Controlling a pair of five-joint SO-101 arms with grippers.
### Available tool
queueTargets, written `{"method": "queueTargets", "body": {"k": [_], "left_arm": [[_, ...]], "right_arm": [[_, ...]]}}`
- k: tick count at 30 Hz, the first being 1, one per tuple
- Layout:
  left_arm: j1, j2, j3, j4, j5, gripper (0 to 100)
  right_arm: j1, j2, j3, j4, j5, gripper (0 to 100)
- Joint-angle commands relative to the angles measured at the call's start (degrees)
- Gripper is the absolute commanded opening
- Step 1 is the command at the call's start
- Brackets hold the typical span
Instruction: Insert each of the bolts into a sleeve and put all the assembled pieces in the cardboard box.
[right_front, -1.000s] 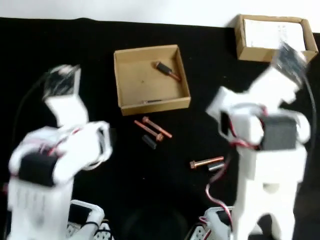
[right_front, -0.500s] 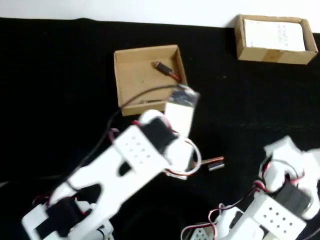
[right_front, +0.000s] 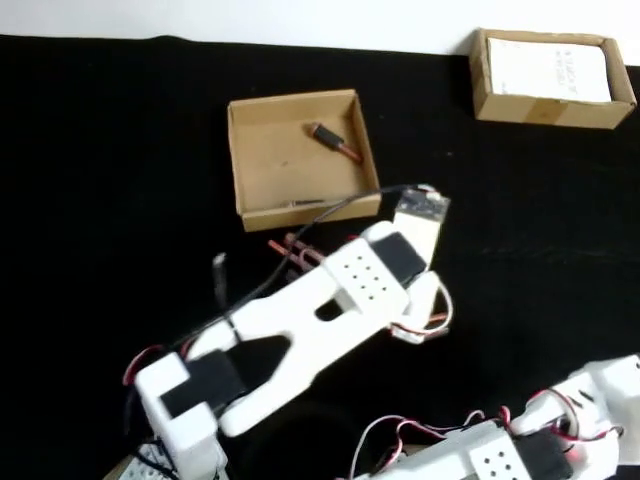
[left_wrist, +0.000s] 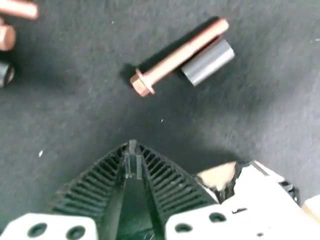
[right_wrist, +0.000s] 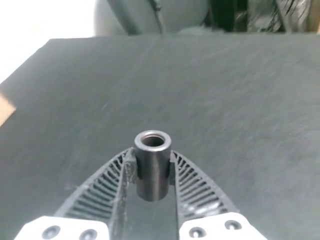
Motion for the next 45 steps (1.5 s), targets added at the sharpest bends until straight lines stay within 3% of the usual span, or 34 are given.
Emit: {"method": "queueTargets", "body": {"k": [1, 6, 23, 29, 39, 45], "left_arm": [[0.7, 4.7, -6.8, -0.4, 0.5, 1], [0.7, 14.1, -13.7, 0.0, 0.7, 1], [5.8, 37.0, -40.4, 12.7, 2.3, 1], [0.6, 42.3, -43.5, 12.7, 2.4, 1], [-14.2, 42.9, -59.0, 12.4, 2.3, 1], [-15.4, 42.8, -70.3, 14.2, 2.3, 1]], "right_arm": [[2.1, -7.3, 4.0, -2.2, 2.5, 0.7], [1.7, -6.9, 4.8, -2.3, 2.5, 0.7], [1.7, -6.9, 4.7, -2.3, 2.5, 0.7], [1.8, -6.9, 4.7, -2.3, 2.6, 0.7], [0.4, -6.9, 4.7, -2.2, 2.6, 0.7], [-2.5, -6.9, 4.8, -2.2, 2.6, 0.7]]}}
